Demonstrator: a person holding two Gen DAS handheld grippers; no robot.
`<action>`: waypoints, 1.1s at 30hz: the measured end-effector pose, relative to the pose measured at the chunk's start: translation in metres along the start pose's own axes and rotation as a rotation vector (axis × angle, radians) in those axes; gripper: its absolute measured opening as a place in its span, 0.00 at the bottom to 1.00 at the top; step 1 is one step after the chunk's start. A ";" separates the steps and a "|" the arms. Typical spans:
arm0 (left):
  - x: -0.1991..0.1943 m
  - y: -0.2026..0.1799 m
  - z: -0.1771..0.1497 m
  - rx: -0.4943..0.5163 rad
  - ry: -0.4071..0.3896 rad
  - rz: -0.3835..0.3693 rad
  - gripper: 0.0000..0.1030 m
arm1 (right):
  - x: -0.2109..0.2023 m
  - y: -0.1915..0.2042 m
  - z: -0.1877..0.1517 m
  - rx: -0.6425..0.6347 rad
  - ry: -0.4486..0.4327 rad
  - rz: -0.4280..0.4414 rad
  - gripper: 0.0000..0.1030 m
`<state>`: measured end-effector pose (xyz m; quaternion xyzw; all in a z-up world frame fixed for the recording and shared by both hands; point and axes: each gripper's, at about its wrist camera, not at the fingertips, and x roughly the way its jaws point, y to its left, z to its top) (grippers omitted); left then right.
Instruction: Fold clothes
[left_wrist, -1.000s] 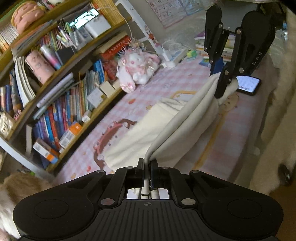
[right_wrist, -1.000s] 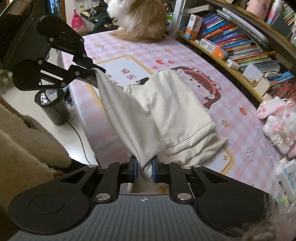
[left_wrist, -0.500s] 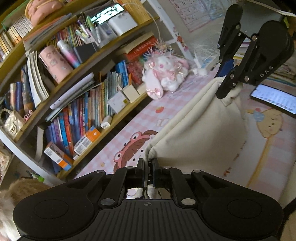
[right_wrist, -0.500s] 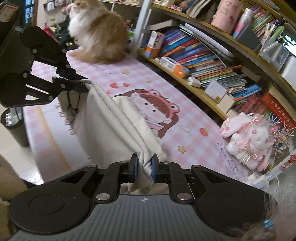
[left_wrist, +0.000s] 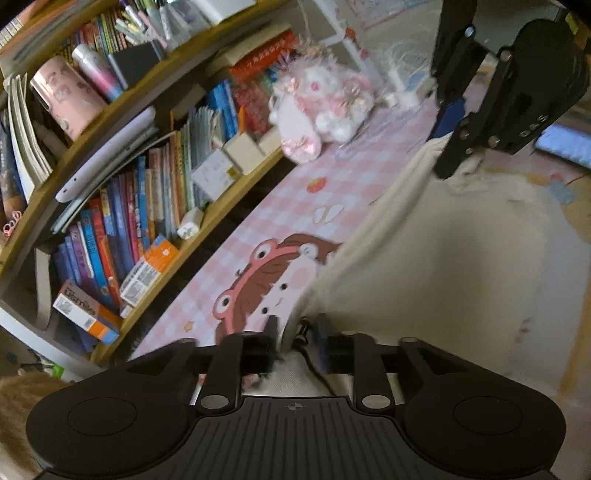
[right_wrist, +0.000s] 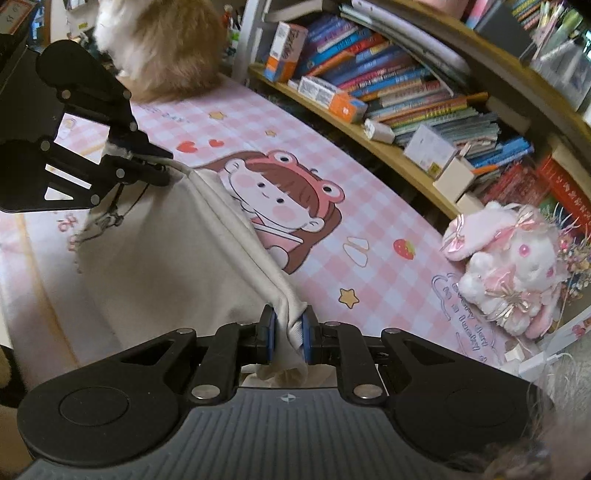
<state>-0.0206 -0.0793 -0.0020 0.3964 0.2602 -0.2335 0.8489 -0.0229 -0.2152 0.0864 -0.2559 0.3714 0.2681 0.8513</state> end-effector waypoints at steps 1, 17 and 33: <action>0.005 0.001 -0.002 0.004 0.008 0.024 0.48 | 0.007 -0.002 0.000 0.004 0.010 -0.003 0.13; -0.016 0.080 -0.070 -0.589 -0.074 -0.132 0.87 | 0.061 -0.048 -0.014 0.366 -0.012 -0.260 0.39; -0.005 0.095 -0.079 -0.912 -0.244 -0.407 0.04 | 0.034 -0.051 -0.066 0.932 -0.046 0.008 0.36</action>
